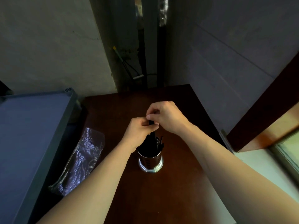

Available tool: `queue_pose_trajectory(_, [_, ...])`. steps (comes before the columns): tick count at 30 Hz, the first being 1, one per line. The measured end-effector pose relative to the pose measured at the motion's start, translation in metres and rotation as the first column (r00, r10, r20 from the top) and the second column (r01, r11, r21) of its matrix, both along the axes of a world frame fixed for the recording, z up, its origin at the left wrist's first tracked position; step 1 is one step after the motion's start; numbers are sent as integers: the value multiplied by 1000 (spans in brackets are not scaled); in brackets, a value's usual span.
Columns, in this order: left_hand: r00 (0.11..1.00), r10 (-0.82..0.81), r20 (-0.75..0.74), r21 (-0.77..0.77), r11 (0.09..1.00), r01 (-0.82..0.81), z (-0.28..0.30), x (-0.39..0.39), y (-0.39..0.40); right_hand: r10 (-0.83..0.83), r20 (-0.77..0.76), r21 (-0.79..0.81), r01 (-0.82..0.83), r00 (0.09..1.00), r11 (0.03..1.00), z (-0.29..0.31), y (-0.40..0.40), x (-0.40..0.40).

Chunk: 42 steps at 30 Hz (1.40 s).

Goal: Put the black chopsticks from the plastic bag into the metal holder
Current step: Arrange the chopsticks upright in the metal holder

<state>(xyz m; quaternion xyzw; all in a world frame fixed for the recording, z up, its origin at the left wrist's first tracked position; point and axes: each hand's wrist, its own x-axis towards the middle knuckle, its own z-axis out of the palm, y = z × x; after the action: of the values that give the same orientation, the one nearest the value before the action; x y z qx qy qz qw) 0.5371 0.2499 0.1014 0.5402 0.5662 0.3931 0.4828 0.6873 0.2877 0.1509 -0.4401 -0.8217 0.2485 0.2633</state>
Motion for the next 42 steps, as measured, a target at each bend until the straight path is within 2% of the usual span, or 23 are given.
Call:
queue_pose_trajectory(6, [987, -39, -155, 55, 997, 48, 6, 0, -3, 15, -112, 35, -11, 994, 999, 2, -2, -2])
queue_pose_trajectory(10, [985, -2, -172, 85, 996, 17, 9, -10, -1, -108, -242, -43, 101, 964, 994, -15, -1, 5])
queue_pose_trajectory(13, [995, 79, -65, 104, 992, -72, 9, -20, 3, -208, -220, -172, 172, 953, 970, -35, -3, 15])
queue_pose_trajectory(17, [970, 170, 173, 100, 977, -188, 16, -33, 11, -229, -180, -351, 155, 957, 923, -57, -12, 21])
queue_pose_trajectory(19, [935, 197, 296, 60, 973, -224, 20, -40, 14, -235, -226, -427, 120, 945, 896, -60, -18, 21])
queue_pose_trajectory(21, [861, 235, 451, -9, 966, -259, 22, -44, 17, -254, -302, -497, 76, 919, 864, -62, -23, 18])
queue_pose_trajectory(23, [750, 296, 591, -103, 950, -294, 23, -43, 19, -318, -455, -593, -17, 832, 805, -63, -25, 14])
queue_pose_trajectory(24, [697, 327, 638, -149, 941, -305, 23, -41, 20, -364, -567, -634, -109, 739, 766, -63, -25, 13])
queue_pose_trajectory(26, [616, 367, 697, -227, 928, -296, 22, -35, 19, -464, -740, -644, -313, 487, 698, -59, -27, 11])
queue_pose_trajectory(28, [555, 388, 736, -295, 921, -253, 19, -25, 16, -538, -790, -613, -405, 294, 678, -54, -28, 7])
queue_pose_trajectory(30, [516, 410, 753, -352, 912, -212, 15, -13, 12, -569, -800, -589, -431, 192, 684, -51, -28, 3])
queue_pose_trajectory(32, [483, 440, 757, -404, 896, -183, 12, -3, 9, -581, -802, -576, -434, 138, 693, -49, -28, 1])
queue_pose_trajectory(34, [458, 465, 758, -441, 882, -165, 10, 3, 7, -586, -801, -582, -389, 124, 714, -48, -27, 0])
queue_pose_trajectory(38, [454, 537, 711, -503, 840, -205, 8, 0, 5, -588, -783, -620, -184, 202, 763, -43, -21, 7])
queue_pose_trajectory(40, [492, 606, 626, -531, 792, -300, 4, -12, 6, -576, -770, -619, -101, 273, 779, -39, -18, 16])
queue_pose_trajectory(42, [560, 680, 474, -526, 728, -439, -2, -27, 6, -531, -738, -584, -1, 417, 812, -36, -15, 27])
